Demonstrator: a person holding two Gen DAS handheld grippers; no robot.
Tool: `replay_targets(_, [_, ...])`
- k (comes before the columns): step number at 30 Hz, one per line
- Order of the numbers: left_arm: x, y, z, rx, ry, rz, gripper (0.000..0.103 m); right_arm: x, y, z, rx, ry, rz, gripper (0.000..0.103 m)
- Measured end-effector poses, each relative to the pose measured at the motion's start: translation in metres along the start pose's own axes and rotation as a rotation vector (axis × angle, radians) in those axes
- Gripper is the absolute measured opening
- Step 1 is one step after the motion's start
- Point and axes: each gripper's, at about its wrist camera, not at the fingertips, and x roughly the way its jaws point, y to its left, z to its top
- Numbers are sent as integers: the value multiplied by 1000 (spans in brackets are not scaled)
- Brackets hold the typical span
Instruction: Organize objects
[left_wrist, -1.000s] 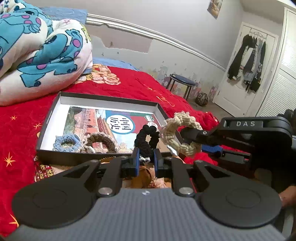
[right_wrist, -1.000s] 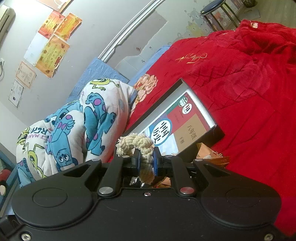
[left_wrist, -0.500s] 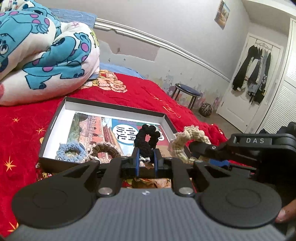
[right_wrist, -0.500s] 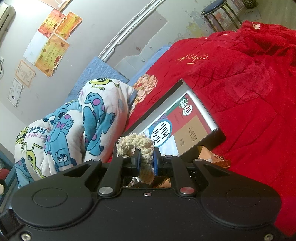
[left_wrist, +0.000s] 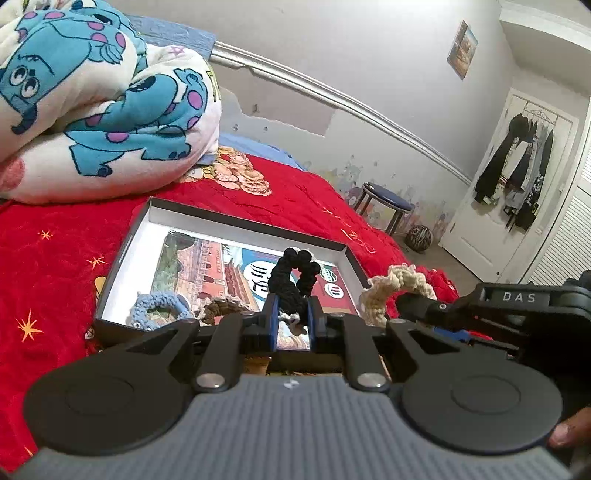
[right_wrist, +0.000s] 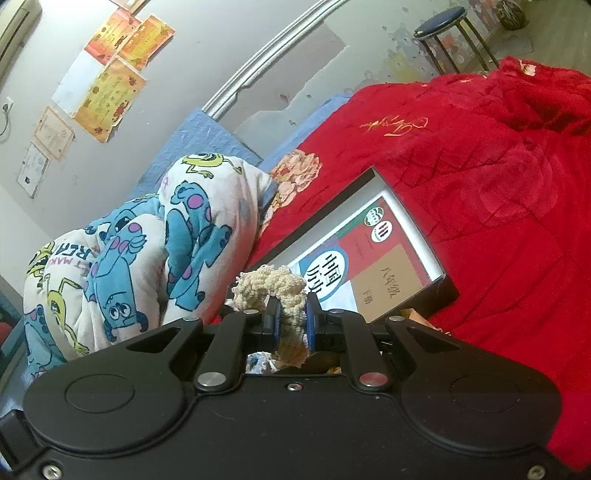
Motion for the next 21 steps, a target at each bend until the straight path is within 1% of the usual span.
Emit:
replay_targets(6, [1, 0, -2, 2, -4, 2, 19, 9, -3, 6, 18, -2, -6, 13])
replay_targets(11, [4, -2, -5, 10, 11, 4, 19, 16, -8, 10, 42, 5, -3, 13])
replay_targets(21, [8, -2, -9, 15, 25, 12, 19, 20, -9, 8, 53, 17, 4, 13])
